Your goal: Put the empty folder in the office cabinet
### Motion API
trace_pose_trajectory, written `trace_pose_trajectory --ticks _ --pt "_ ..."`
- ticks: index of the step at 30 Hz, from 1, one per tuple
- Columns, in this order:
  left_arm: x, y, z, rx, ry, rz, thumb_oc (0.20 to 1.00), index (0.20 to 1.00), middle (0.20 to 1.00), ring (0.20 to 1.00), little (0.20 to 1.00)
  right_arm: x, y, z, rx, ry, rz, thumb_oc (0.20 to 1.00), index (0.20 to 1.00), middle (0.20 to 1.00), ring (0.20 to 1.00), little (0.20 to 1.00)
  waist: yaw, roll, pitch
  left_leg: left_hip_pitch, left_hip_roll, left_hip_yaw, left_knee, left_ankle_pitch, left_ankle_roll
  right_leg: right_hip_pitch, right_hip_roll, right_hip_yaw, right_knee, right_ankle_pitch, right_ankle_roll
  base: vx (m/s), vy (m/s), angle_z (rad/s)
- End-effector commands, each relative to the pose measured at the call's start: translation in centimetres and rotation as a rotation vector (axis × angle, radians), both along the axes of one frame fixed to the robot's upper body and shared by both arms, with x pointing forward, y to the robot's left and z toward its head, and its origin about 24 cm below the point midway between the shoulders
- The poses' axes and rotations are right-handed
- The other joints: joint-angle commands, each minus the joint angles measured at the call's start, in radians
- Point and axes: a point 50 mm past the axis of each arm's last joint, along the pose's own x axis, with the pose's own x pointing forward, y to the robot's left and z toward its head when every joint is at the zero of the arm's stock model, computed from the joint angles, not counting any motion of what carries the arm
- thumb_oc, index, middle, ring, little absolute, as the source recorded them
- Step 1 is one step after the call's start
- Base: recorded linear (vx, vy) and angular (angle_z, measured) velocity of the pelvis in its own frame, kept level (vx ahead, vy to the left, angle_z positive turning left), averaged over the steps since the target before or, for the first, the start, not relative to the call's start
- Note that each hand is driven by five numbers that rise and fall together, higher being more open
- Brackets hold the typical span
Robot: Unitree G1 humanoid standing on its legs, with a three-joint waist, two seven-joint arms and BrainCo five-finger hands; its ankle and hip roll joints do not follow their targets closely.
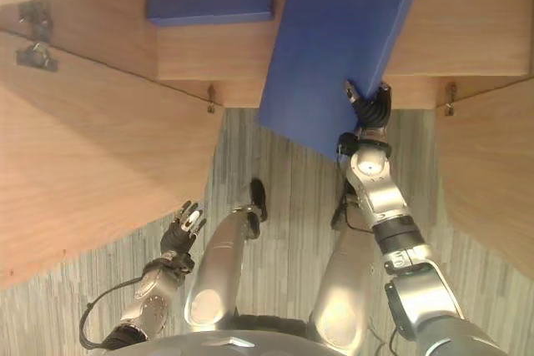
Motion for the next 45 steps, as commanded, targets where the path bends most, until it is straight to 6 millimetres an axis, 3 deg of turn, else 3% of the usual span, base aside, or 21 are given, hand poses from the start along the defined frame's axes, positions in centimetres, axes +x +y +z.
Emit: trace_pose_trajectory --ticks 1,5,7,8,11,16,22,30,37,45 --pt "-3.0 1.0 -0.8 0.007 0.049 0.044 1.000 1.000 1.000 1.000 1.000 -0.5 -0.3 3.1 0.125 -0.127 -0.032 0.200 0.200 0.200 0.200 0.200 -0.009 -0.015 -0.043 0.038 -0.039 -0.021 0.172 -0.213 0.108 -0.023 0.059 0.055 -0.079 0.104 0.053 -0.05 0.033 0.16" --pt "-2.8 1.0 -0.8 -0.009 0.057 0.039 1.000 1.000 1.000 1.000 1.000 0.6 -0.6 4.6 0.282 -0.140 -0.137 0.200 0.200 0.200 0.200 0.200 0.014 -0.007 -0.043 -0.059 -0.029 -0.041 0.289 -0.229 0.123 -0.070 0.058 0.059 -0.022 0.089 0.043 -0.03 -0.014 0.08" --pt "-2.9 0.8 -1.1 -0.017 0.071 0.023 1.000 1.000 1.000 1.000 1.000 1.5 -1.2 5.4 0.496 -0.129 -0.204 0.200 0.200 0.200 0.200 0.200 0.033 0.003 -0.043 -0.098 -0.026 -0.048 0.332 -0.232 0.131 -0.085 0.058 0.054 0.004 0.079 0.039 -0.01 -0.029 0.09" --pt "-3.0 0.5 -1.4 -0.027 0.085 0.011 1.000 1.000 1.000 1.000 1.000 2.1 -2.1 6.6 0.608 -0.166 -0.269 0.200 0.200 0.200 0.200 0.200 0.050 0.013 -0.043 -0.114 -0.029 -0.054 0.345 -0.233 0.135 -0.088 0.061 0.047 0.017 0.068 0.036 -0.01 -0.024 0.09" --pt "-3.0 0.2 -1.7 -0.037 0.108 -0.001 1.000 1.000 1.000 1.000 1.000 2.5 -2.9 8.7 0.719 -0.203 -0.309 0.200 0.200 0.200 0.200 0.200 0.070 0.018 -0.043 -0.131 -0.036 -0.063 0.350 -0.225 0.132 -0.087 0.063 0.032 0.025 0.059 0.036 0.00 -0.023 -0.05" --pt "-3.6 0.0 -2.1 -0.016 0.149 -0.026 1.000 1.000 1.000 1.000 1.000 2.9 -4.0 11.5 0.786 -0.244 -0.357 0.200 0.200 0.200 0.200 0.200 0.102 0.016 -0.043 -0.141 -0.032 -0.073 0.356 -0.200 0.125 -0.066 0.055 0.003 0.013 0.063 0.039 0.02 -0.078 0.11" --pt "-4.5 0.7 -2.5 -0.023 0.190 -0.009 1.000 1.000 1.000 1.000 1.000 2.3 -5.2 13.5 0.833 -0.314 -0.452 0.200 0.200 0.200 0.200 0.200 0.122 0.016 -0.043 -0.164 -0.026 -0.089 0.384 -0.185 0.119 -0.061 0.052 -0.006 0.040 0.047 0.034 0.07 -0.069 0.01" --pt "-5.7 1.9 -3.1 -0.037 0.218 0.022 1.000 1.000 1.000 1.000 1.000 2.2 -6.4 13.9 0.957 -0.286 -0.519 0.200 0.200 0.200 0.200 0.200 0.147 0.017 -0.043 -0.157 -0.008 -0.093 0.319 -0.117 0.093 -0.036 0.055 -0.039 0.038 0.022 0.020 0.04 -0.099 0.05" --pt "-6.5 1.8 -3.6 -0.072 0.246 0.061 1.000 1.000 1.000 1.000 1.000 1.5 -6.6 13.6 1.148 -0.320 -0.652 0.200 0.200 0.200 0.200 0.200 0.170 0.032 -0.043 -0.192 0.021 -0.104 0.320 -0.052 0.069 -0.061 0.053 -0.058 0.145 -0.050 -0.010 0.08 -0.119 0.07" --pt "-7.7 1.5 -4.2 -0.087 0.277 0.079 1.000 1.000 1.000 1.000 1.000 1.2 -6.3 14.8 1.099 -0.369 -0.676 0.200 0.200 0.200 0.200 0.200 0.190 0.046 -0.043 -0.248 0.031 -0.127 0.306 0.003 0.045 -0.113 0.053 -0.071 0.232 -0.104 -0.037 0.07 -0.092 0.03"
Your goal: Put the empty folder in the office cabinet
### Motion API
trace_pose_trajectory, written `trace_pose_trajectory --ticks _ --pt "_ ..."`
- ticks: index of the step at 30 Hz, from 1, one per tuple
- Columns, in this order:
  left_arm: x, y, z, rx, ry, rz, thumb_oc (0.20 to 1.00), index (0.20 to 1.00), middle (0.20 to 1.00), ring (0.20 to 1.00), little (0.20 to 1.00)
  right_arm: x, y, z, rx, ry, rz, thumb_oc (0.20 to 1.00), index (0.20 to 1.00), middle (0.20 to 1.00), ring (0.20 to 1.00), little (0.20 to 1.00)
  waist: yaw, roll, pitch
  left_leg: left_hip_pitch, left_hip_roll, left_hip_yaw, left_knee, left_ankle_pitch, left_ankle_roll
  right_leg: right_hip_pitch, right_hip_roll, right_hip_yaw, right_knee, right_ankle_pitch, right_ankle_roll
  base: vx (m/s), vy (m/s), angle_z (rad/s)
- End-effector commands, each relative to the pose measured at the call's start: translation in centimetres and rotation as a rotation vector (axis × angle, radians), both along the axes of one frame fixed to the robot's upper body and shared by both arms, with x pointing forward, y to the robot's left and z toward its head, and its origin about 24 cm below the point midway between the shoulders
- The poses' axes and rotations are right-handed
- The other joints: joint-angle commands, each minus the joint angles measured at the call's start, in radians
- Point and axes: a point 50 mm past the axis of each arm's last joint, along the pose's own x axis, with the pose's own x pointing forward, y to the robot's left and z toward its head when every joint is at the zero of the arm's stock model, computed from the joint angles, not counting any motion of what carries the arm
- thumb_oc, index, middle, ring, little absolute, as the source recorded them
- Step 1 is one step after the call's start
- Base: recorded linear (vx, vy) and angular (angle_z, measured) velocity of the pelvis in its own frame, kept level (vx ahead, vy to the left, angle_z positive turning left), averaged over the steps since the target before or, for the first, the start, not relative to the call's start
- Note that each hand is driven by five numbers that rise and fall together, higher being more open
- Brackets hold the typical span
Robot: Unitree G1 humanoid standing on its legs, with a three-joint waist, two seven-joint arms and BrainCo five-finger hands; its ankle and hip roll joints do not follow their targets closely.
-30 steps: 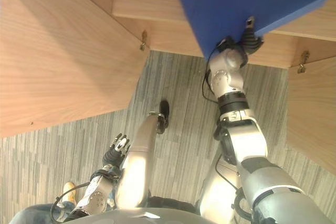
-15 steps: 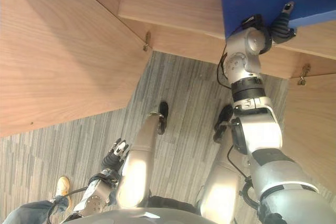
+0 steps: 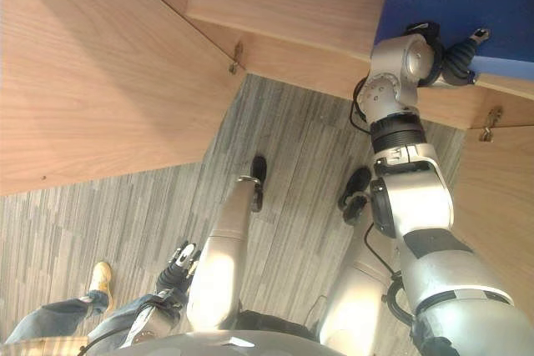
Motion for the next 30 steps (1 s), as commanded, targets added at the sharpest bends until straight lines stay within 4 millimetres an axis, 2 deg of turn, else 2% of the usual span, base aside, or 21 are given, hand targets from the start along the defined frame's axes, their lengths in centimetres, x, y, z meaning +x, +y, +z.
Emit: trace_pose_trajectory --ticks 1,5,9,13,19,21,28,30 --pt "-2.5 0.9 -0.9 0.028 0.056 -0.006 1.000 1.000 1.000 1.000 1.000 -1.4 -1.3 4.6 -0.133 -0.158 -0.102 0.200 0.200 0.200 0.200 0.200 0.034 0.043 -0.040 -0.048 0.006 0.033 0.131 0.054 0.043 0.045 0.015 -0.034 0.004 0.015 0.014 0.07 -0.084 0.01" --pt "-3.0 1.1 -1.2 0.021 0.071 0.006 1.000 1.000 1.000 1.000 1.000 -1.4 -1.1 4.7 -0.113 -0.171 -0.103 0.200 0.200 0.200 0.200 0.200 0.041 0.046 -0.040 -0.058 0.013 0.025 0.110 0.075 0.035 0.034 0.013 -0.036 0.023 0.001 0.008 0.07 -0.060 0.07" --pt "-4.2 1.7 -1.7 0.021 0.095 0.011 1.000 1.000 1.000 1.000 1.000 -1.5 -1.4 5.1 -0.107 -0.171 -0.116 0.200 0.200 0.200 0.200 0.200 0.055 0.045 -0.040 -0.074 0.033 0.010 0.053 0.121 0.021 0.019 0.011 -0.047 0.052 -0.021 0.000 0.09 -0.122 0.12" --pt "-5.1 2.0 -2.1 0.018 0.108 0.017 1.000 1.000 1.000 1.000 1.000 -0.9 -1.3 5.2 -0.074 -0.192 -0.056 0.200 0.200 0.200 0.200 0.200 0.071 0.050 -0.040 -0.073 0.044 0.003 0.015 0.157 0.009 0.016 0.015 -0.054 0.076 -0.046 -0.014 0.09 -0.093 0.08" --pt "-6.6 2.6 -2.6 0.008 0.128 -0.001 1.000 1.000 1.000 1.000 1.000 -1.1 -0.9 7.3 -0.228 -0.275 -0.038 0.200 0.200 0.200 0.200 0.200 0.084 0.055 -0.040 -0.080 0.051 -0.012 -0.008 0.200 -0.006 0.005 0.010 -0.063 0.118 -0.072 -0.025 0.07 -0.059 0.10" --pt "-7.5 3.2 -3.0 -0.014 0.149 -0.011 1.000 1.000 1.000 1.000 1.000 -0.8 -0.6 8.2 -0.277 -0.279 -0.006 0.200 0.200 0.200 0.200 0.200 0.086 0.072 -0.040 -0.083 0.042 -0.018 0.009 0.235 -0.015 -0.004 0.010 -0.054 0.141 -0.087 -0.036 0.08 0.054 0.03" --pt "-8.2 4.2 -3.4 -0.033 0.161 -0.011 1.000 1.000 1.000 1.000 1.000 -0.7 -0.9 9.7 -0.339 -0.294 0.013 0.200 0.200 0.200 0.200 0.200 0.081 0.085 -0.040 -0.097 0.035 -0.014 0.021 0.246 -0.019 -0.025 0.012 -0.045 0.155 -0.104 -0.048 0.03 0.030 0.01" --pt "-8.6 4.5 -3.5 -0.038 0.165 0.000 1.000 1.000 1.000 1.000 1.000 -0.9 -1.1 9.2 -0.271 -0.288 -0.017 0.200 0.200 0.200 0.200 0.200 0.081 0.082 -0.040 -0.122 0.029 -0.021 0.050 0.252 -0.020 -0.038 0.021 -0.045 0.156 -0.104 -0.053 0.00 -0.004 -0.04"
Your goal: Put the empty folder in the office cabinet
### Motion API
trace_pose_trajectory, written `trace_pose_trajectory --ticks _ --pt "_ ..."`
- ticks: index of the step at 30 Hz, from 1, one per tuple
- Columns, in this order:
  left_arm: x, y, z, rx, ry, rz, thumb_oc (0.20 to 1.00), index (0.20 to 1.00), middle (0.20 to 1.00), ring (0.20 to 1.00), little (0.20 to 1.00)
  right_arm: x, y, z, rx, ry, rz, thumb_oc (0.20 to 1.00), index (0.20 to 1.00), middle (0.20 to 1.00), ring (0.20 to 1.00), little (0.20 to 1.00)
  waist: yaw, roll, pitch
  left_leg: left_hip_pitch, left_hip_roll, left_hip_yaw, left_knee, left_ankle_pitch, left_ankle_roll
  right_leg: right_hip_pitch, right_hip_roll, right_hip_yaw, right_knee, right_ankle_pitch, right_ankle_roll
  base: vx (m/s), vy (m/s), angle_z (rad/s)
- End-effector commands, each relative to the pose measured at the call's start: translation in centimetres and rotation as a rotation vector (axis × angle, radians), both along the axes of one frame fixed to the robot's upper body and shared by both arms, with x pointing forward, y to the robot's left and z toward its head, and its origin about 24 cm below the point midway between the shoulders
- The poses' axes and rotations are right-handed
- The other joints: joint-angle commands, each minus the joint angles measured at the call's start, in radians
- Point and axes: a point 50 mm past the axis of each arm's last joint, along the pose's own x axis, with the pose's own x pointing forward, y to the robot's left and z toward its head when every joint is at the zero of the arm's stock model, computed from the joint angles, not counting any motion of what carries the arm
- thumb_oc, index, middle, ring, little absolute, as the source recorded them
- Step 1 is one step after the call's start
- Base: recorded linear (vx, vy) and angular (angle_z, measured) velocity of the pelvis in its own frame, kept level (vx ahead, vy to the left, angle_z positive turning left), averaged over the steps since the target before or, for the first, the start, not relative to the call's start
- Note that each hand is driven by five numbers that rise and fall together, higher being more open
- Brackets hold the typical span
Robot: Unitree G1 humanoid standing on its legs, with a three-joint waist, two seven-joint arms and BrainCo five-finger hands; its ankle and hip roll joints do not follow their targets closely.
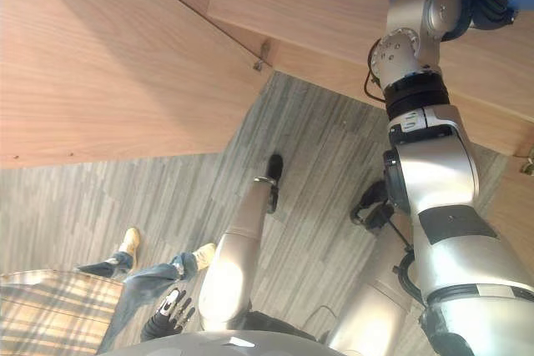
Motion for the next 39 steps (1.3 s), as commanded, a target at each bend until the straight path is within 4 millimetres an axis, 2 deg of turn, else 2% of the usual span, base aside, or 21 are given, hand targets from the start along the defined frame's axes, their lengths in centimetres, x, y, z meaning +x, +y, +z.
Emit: trace_pose_trajectory --ticks 1,5,8,10,13,14,15,17,18,19,21,23,24,25,27,28,30,32,35,39 --pt "-0.8 2.7 0.1 0.058 0.015 -0.014 1.000 1.000 1.000 1.000 1.000 -1.2 -0.7 2.5 -0.067 -0.102 -0.053 0.200 0.200 0.200 0.200 0.200 -0.016 0.000 0.012 -0.110 0.002 0.011 0.095 0.173 0.035 0.051 0.032 -0.006 -0.030 0.071 0.035 0.00 -0.016 -0.10" --pt "-1.2 3.2 0.0 0.067 0.019 0.002 1.000 1.000 1.000 1.000 1.000 -1.5 -1.9 1.6 0.028 -0.111 -0.096 0.200 0.200 0.200 0.200 0.200 -0.016 -0.009 0.012 -0.151 -0.004 0.008 0.130 0.160 0.039 0.029 0.039 -0.020 -0.036 0.077 0.034 -0.01 -0.018 -0.02" --pt "-1.4 3.5 -0.1 0.074 0.023 0.020 1.000 1.000 1.000 1.000 1.000 -1.7 -1.8 1.6 0.020 -0.119 -0.111 0.200 0.200 0.200 0.200 0.200 -0.018 -0.012 0.012 -0.176 -0.006 0.003 0.146 0.154 0.042 0.016 0.047 -0.022 -0.041 0.080 0.032 -0.04 -0.021 -0.06" --pt "-1.4 4.1 0.0 0.080 0.025 0.031 1.000 1.000 1.000 1.000 1.000 -1.5 -1.1 1.7 -0.014 -0.127 -0.057 1.000 1.000 1.000 1.000 1.000 -0.023 -0.018 0.012 -0.193 -0.005 -0.001 0.153 0.150 0.041 0.007 0.054 -0.025 -0.057 0.092 0.034 -0.06 -0.004 -0.11" --pt "-1.4 4.4 0.1 0.084 0.024 0.037 1.000 1.000 1.000 1.000 1.000 -1.2 -0.8 1.2 0.004 -0.118 -0.023 1.000 1.000 1.000 1.000 1.000 -0.023 -0.021 0.012 -0.199 -0.001 0.003 0.150 0.150 0.042 0.005 0.057 -0.028 -0.071 0.100 0.035 -0.02 -0.006 -0.04" --pt "-0.5 3.9 0.3 0.095 0.027 0.049 1.000 1.000 1.000 1.000 1.000 -0.6 -0.3 0.8 -0.059 -0.046 0.041 1.000 1.000 1.000 1.000 1.000 -0.027 -0.029 0.012 -0.206 0.003 0.008 0.157 0.125 0.048 0.013 0.061 -0.025 -0.094 0.113 0.046 -0.04 -0.019 -0.05" --pt "-0.5 3.9 0.3 0.095 0.027 0.049 1.000 1.000 1.000 1.000 1.000 -0.6 -0.3 0.8 -0.059 -0.046 0.041 1.000 1.000 1.000 1.000 1.000 -0.027 -0.029 0.012 -0.206 0.003 0.008 0.157 0.125 0.048 0.013 0.061 -0.025 -0.094 0.113 0.046 -0.03 -0.063 -0.09" --pt "2.6 3.3 1.3 0.120 0.016 0.039 1.000 1.000 1.000 1.000 1.000 -0.1 1.8 2.1 -0.087 0.010 0.138 1.000 1.000 1.000 1.000 1.000 -0.022 -0.040 0.012 -0.211 0.011 0.017 0.160 0.096 0.058 0.010 0.060 -0.026 -0.101 0.136 0.053 -0.04 -0.065 -0.13" --pt "2.6 3.3 1.3 0.120 0.016 0.039 1.000 1.000 1.000 1.000 1.000 -0.1 1.8 2.1 -0.087 0.010 0.138 1.000 1.000 1.000 1.000 1.000 -0.022 -0.040 0.012 -0.211 0.011 0.017 0.160 0.096 0.058 0.010 0.060 -0.026 -0.101 0.136 0.053 -0.05 -0.018 -0.09" --pt "4.1 2.7 1.8 0.123 0.011 0.048 1.000 1.000 1.000 1.000 1.000 0.3 2.8 2.3 -0.095 0.055 0.188 1.000 1.000 1.000 1.000 1.000 -0.022 -0.046 0.012 -0.222 0.014 0.012 0.179 0.099 0.055 0.004 0.060 -0.025 -0.101 0.145 0.054 -0.04 0.009 -0.04" --pt "5.5 2.1 2.3 0.122 0.007 0.067 1.000 1.000 1.000 1.000 1.000 1.1 3.5 1.2 -0.114 0.149 0.270 1.000 1.000 1.000 1.000 1.000 -0.028 -0.056 0.012 -0.227 0.020 0.008 0.192 0.100 0.053 0.007 0.065 -0.021 -0.104 0.155 0.057 -0.04 0.011 -0.01" --pt "5.5 2.1 2.3 0.122 0.007 0.067 1.000 1.000 1.000 1.000 1.000 1.1 3.5 1.2 -0.114 0.149 0.270 1.000 1.000 1.000 1.000 1.000 -0.028 -0.056 0.012 -0.227 0.020 0.008 0.192 0.100 0.053 0.007 0.065 -0.021 -0.104 0.155 0.057 -0.01 0.002 -0.04" --pt "6.5 2.1 2.6 0.126 0.000 0.067 1.000 1.000 1.000 1.000 1.000 1.5 3.9 0.7 -0.129 0.184 0.303 1.000 1.000 1.000 1.000 1.000 -0.032 -0.063 0.012 -0.227 0.025 0.009 0.185 0.100 0.051 0.008 0.067 -0.020 -0.111 0.159 0.058 -0.08 -0.004 -0.07" --pt "8.1 2.1 3.2 0.134 -0.008 0.085 1.000 1.000 1.000 1.000 1.000 2.2 4.3 -1.0 -0.126 0.269 0.361 1.000 1.000 1.000 1.000 1.000 -0.036 -0.077 0.012 -0.222 0.033 0.008 0.175 0.098 0.050 0.018 0.075 -0.023 -0.126 0.166 0.060 -0.08 -0.007 -0.02" --pt "8.5 2.2 3.4 0.140 -0.008 0.086 1.000 1.000 1.000 1.000 1.000 2.4 4.3 -1.5 -0.137 0.299 0.379 1.000 1.000 1.000 1.000 1.000 -0.039 -0.082 0.012 -0.215 0.037 0.009 0.172 0.092 0.052 0.025 0.077 -0.024 -0.133 0.167 0.061 -0.03 -0.006 0.03" --pt "9.4 2.3 3.8 0.143 -0.010 0.096 1.000 1.000 1.000 1.000 1.000 2.8 4.6 -2.4 -0.144 0.349 0.430 1.000 1.000 1.000 1.000 1.000 -0.041 -0.089 0.012 -0.208 0.042 0.012 0.170 0.085 0.053 0.035 0.080 -0.025 -0.142 0.173 0.063 0.00 0.000 0.00" --pt "9.4 2.3 3.8 0.143 -0.010 0.096 1.000 1.000 1.000 1.000 1.000 2.8 4.6 -2.4 -0.144 0.349 0.430 1.000 1.000 1.000 1.000 1.000 -0.041 -0.089 0.012 -0.208 0.042 0.012 0.170 0.085 0.053 0.035 0.080 -0.025 -0.142 0.173 0.063 -0.01 0.003 -0.10" --pt "11.1 2.4 4.4 0.153 -0.013 0.102 1.000 1.000 1.000 1.000 1.000 3.7 5.6 -4.1 -0.219 0.452 0.581 1.000 1.000 1.000 1.000 1.000 -0.049 -0.104 0.012 -0.196 0.053 0.018 0.181 0.064 0.057 0.052 0.082 -0.024 -0.160 0.187 0.070 -0.06 0.002 -0.33" --pt "12.0 2.4 4.8 0.166 -0.010 0.111 1.000 1.000 1.000 1.000 1.000 3.8 5.4 -4.7 -0.196 0.503 0.575 1.000 1.000 1.000 1.000 1.000 -0.054 -0.115 0.012 -0.191 0.057 0.019 0.194 0.052 0.061 0.060 0.084 -0.027 -0.172 0.198 0.076 -0.04 -0.002 -0.15" --pt "13.1 2.3 5.2 0.180 -0.002 0.131 1.000 1.000 1.000 1.000 1.000 4.0 5.4 -4.9 -0.255 0.559 0.582 1.000 1.000 1.000 1.000 1.000 -0.060 -0.124 0.012 -0.191 0.064 0.023 0.217 0.029 0.066 0.065 0.081 -0.029 -0.180 0.210 0.083 -0.02 0.010 -0.07"
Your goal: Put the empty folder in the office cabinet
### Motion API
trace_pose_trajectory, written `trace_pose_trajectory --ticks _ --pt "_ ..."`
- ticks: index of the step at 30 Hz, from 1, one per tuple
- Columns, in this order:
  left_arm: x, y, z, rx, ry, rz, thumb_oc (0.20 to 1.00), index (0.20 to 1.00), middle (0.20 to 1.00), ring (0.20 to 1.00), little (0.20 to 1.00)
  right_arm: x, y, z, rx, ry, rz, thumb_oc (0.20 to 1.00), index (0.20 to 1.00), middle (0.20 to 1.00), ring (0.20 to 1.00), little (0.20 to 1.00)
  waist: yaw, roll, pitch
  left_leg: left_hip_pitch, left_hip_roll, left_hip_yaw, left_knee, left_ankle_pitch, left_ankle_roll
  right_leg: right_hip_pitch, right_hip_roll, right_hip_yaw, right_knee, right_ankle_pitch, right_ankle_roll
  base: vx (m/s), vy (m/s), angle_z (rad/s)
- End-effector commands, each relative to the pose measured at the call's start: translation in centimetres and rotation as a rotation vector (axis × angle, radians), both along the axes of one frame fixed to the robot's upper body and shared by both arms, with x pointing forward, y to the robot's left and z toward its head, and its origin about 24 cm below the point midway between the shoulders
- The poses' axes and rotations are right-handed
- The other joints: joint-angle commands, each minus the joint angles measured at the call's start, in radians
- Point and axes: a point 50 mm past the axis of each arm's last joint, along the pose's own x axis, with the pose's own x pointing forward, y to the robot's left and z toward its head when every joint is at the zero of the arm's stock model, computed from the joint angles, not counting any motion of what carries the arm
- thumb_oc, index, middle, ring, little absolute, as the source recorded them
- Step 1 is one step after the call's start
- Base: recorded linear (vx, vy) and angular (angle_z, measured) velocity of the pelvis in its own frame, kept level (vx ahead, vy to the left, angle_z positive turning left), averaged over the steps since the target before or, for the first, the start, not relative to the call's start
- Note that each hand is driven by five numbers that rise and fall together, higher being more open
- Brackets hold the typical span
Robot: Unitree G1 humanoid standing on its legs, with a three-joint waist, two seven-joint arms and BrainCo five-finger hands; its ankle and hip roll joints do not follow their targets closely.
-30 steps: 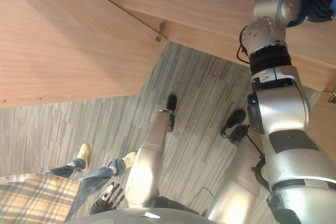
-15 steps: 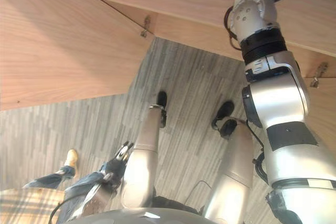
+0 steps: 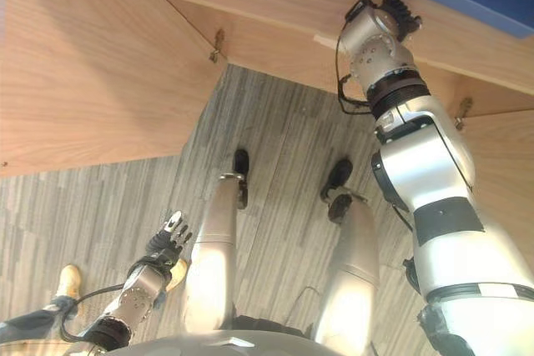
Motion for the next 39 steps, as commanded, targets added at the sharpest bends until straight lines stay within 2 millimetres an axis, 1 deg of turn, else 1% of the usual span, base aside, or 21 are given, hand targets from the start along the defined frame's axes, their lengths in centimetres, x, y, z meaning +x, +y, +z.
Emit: trace_pose_trajectory --ticks 1,5,7,9,10,11,12,14,15,16,17,19,23,24,25,27,32,36,37,38,39 --pt "-0.7 1.0 -0.7 0.039 0.071 0.034 1.000 1.000 1.000 1.000 1.000 0.0 -1.2 -0.3 0.012 0.025 0.012 1.000 1.000 1.000 1.000 1.000 0.035 0.033 0.029 -0.085 0.009 -0.006 0.170 0.041 0.062 0.038 0.010 -0.014 0.089 0.013 -0.015 -0.02 -0.001 -0.16" --pt "0.7 0.7 -0.1 0.052 0.061 0.053 1.000 1.000 1.000 1.000 1.000 -0.1 -1.5 -0.1 -0.150 0.036 -0.059 1.000 1.000 1.000 1.000 1.000 0.025 0.020 0.029 -0.087 0.013 -0.002 0.186 0.027 0.068 0.037 0.013 -0.014 0.080 0.028 -0.008 -0.01 -0.005 0.00" --pt "1.3 0.5 0.3 0.053 0.060 0.069 1.000 1.000 1.000 1.000 1.000 -0.2 -1.7 0.3 -0.282 0.030 -0.097 1.000 1.000 1.000 1.000 1.000 0.019 0.016 0.029 -0.089 0.014 0.001 0.189 0.017 0.072 0.034 0.012 -0.013 0.080 0.031 -0.004 -0.01 0.003 -0.09" --pt "1.9 0.2 0.6 0.054 0.061 0.083 1.000 1.000 1.000 1.000 1.000 -0.3 -2.0 0.7 -0.461 0.042 -0.138 1.000 1.000 1.000 1.000 1.000 0.014 0.014 0.029 -0.097 0.013 -0.001 0.198 0.010 0.075 0.027 0.012 -0.011 0.087 0.028 -0.004 0.01 -0.003 -0.06" --pt "2.4 -0.1 0.8 0.054 0.059 0.092 1.000 1.000 1.000 1.000 1.000 -0.3 -2.1 0.9 -0.588 0.068 -0.134 1.000 1.000 1.000 1.000 1.000 0.008 0.010 0.029 -0.100 0.013 0.000 0.198 0.008 0.077 0.021 0.014 -0.009 0.093 0.027 -0.004 0.00 0.000 0.00" --pt "2.7 -0.3 0.9 0.053 0.060 0.094 1.000 1.000 1.000 1.000 1.000 -0.3 -2.0 0.7 -0.585 0.106 -0.126 1.000 1.000 1.000 1.000 1.000 0.004 0.008 0.029 -0.099 0.014 0.002 0.195 0.008 0.077 0.021 0.017 -0.007 0.092 0.027 -0.004 0.00 0.000 0.00" --pt "2.7 -0.3 0.9 0.053 0.060 0.094 1.000 1.000 1.000 1.000 1.000 -0.3 -2.0 0.7 -0.585 0.106 -0.126 1.000 1.000 1.000 1.000 1.000 0.004 0.008 0.029 -0.099 0.014 0.002 0.195 0.008 0.077 0.021 0.017 -0.007 0.092 0.027 -0.004 0.01 -0.018 0.06" --pt "3.1 -0.7 1.1 0.049 0.062 0.104 1.000 1.000 1.000 1.000 1.000 -0.5 -2.4 0.6 -0.735 0.176 -0.194 1.000 1.000 1.000 1.000 1.000 -0.002 0.005 0.029 -0.093 0.019 0.009 0.184 0.011 0.078 0.023 0.021 -0.007 0.090 0.026 -0.005 0.01 -0.004 0.06" --pt "3.4 -0.8 1.1 0.043 0.063 0.117 1.000 1.000 1.000 1.000 1.000 -0.8 -3.3 1.1 -0.916 0.229 -0.295 1.000 1.000 1.000 1.000 1.000 -0.007 0.004 0.029 -0.087 0.020 0.013 0.170 0.013 0.079 0.025 0.024 -0.005 0.084 0.026 -0.005 0.00 0.000 0.00" --pt "3.7 -0.9 1.2 0.038 0.064 0.126 1.000 1.000 1.000 1.000 1.000 -1.1 -4.2 1.6 -1.080 0.309 -0.340 1.000 1.000 1.000 1.000 1.000 -0.012 0.001 0.029 -0.086 0.020 0.012 0.162 0.012 0.079 0.024 0.024 -0.002 0.081 0.025 -0.003 0.00 0.000 0.00" --pt "3.8 -1.0 1.2 0.036 0.067 0.129 1.000 1.000 1.000 1.000 1.000 -1.2 -4.5 1.8 -1.154 0.366 -0.348 1.000 1.000 1.000 1.000 1.000 -0.014 0.002 0.029 -0.090 0.022 0.014 0.160 0.014 0.080 0.018 0.022 -0.001 0.085 0.025 -0.003 0.00 0.000 0.00" --pt "4.3 -0.7 1.2 0.039 0.071 0.143 1.000 1.000 1.000 1.000 1.000 -1.5 -5.3 1.9 -1.224 0.450 -0.362 1.000 1.000 1.000 1.000 1.000 -0.016 -0.003 0.029 -0.100 0.027 0.008 0.167 0.012 0.081 0.015 0.018 -0.004 0.093 0.020 -0.003 0.04 -0.035 -0.02" --pt "5.0 -0.1 1.5 0.042 0.071 0.152 1.000 1.000 1.000 1.000 1.000 -1.9 -6.4 2.1 -1.307 0.591 -0.379 1.000 1.000 1.000 1.000 1.000 -0.017 -0.008 0.029 -0.117 0.034 0.002 0.167 0.012 0.085 0.001 0.014 -0.010 0.112 0.013 -0.006 0.04 -0.048 -0.04" --pt "5.2 -0.1 1.5 0.042 0.072 0.163 1.000 1.000 1.000 1.000 1.000 -2.0 -7.1 1.9 -1.327 0.594 -0.405 1.000 1.000 1.000 1.000 1.000 -0.019 -0.009 0.029 -0.127 0.032 -0.005 0.175 0.005 0.090 -0.005 0.014 -0.011 0.124 0.003 -0.008 0.05 -0.038 0.01" --pt "5.3 0.1 1.6 0.042 0.074 0.167 1.000 1.000 1.000 1.000 1.000 -2.1 -7.2 2.1 -1.309 0.599 -0.414 1.000 1.000 1.000 1.000 1.000 -0.018 -0.008 0.029 -0.131 0.030 -0.008 0.175 0.009 0.089 -0.010 0.015 -0.011 0.126 0.004 -0.008 0.05 -0.036 0.06" --pt "5.5 0.3 1.6 0.041 0.075 0.174 1.000 1.000 1.000 1.000 1.000 -2.0 -6.9 1.5 -1.225 0.609 -0.389 1.000 1.000 1.000 1.000 1.000 -0.018 -0.006 0.029 -0.143 0.028 -0.012 0.179 0.006 0.091 -0.022 0.014 -0.011 0.138 -0.001 -0.010 0.03 -0.020 0.06" --pt "6.1 0.3 1.8 0.030 0.077 0.176 1.000 1.000 1.000 1.000 1.000 -2.0 -6.9 1.1 -1.184 0.606 -0.428 1.000 1.000 1.000 1.000 1.000 -0.016 0.004 0.029 -0.173 0.026 -0.020 0.193 0.004 0.093 -0.050 0.012 -0.010 0.168 -0.018 -0.016 0.01 -0.003 0.00" --pt "6.2 0.5 1.8 0.025 0.079 0.178 1.000 1.000 1.000 1.000 1.000 -2.1 -7.2 1.5 -1.159 0.577 -0.467 1.000 1.000 1.000 1.000 1.000 -0.015 0.008 0.029 -0.189 0.021 -0.024 0.204 0.000 0.095 -0.061 0.010 -0.012 0.175 -0.026 -0.019 0.01 -0.005 -0.03" --pt "6.3 0.5 1.9 0.021 0.079 0.183 1.000 1.000 1.000 1.000 1.000 -2.1 -7.2 1.5 -1.156 0.565 -0.469 0.620 0.620 0.620 0.620 0.620 -0.015 0.009 0.029 -0.193 0.017 -0.026 0.210 -0.003 0.096 -0.065 0.009 -0.011 0.180 -0.029 -0.020 0.02 0.012 -0.05" --pt "6.3 0.5 1.9 0.021 0.079 0.183 1.000 1.000 1.000 1.000 1.000 -2.1 -7.2 1.5 -1.156 0.565 -0.469 0.620 0.620 0.620 0.620 0.620 -0.015 0.009 0.029 -0.193 0.017 -0.026 0.210 -0.003 0.096 -0.065 0.009 -0.011 0.180 -0.029 -0.020 0.00 0.000 0.00" --pt "6.4 0.6 1.9 0.022 0.082 0.184 1.000 1.000 1.000 1.000 1.000 -2.1 -7.3 1.6 -1.153 0.565 -0.470 0.247 0.247 0.247 0.247 0.247 -0.014 0.010 0.029 -0.199 0.015 -0.028 0.220 -0.003 0.097 -0.068 0.008 -0.010 0.186 -0.031 -0.021 0.03 0.003 -0.01"
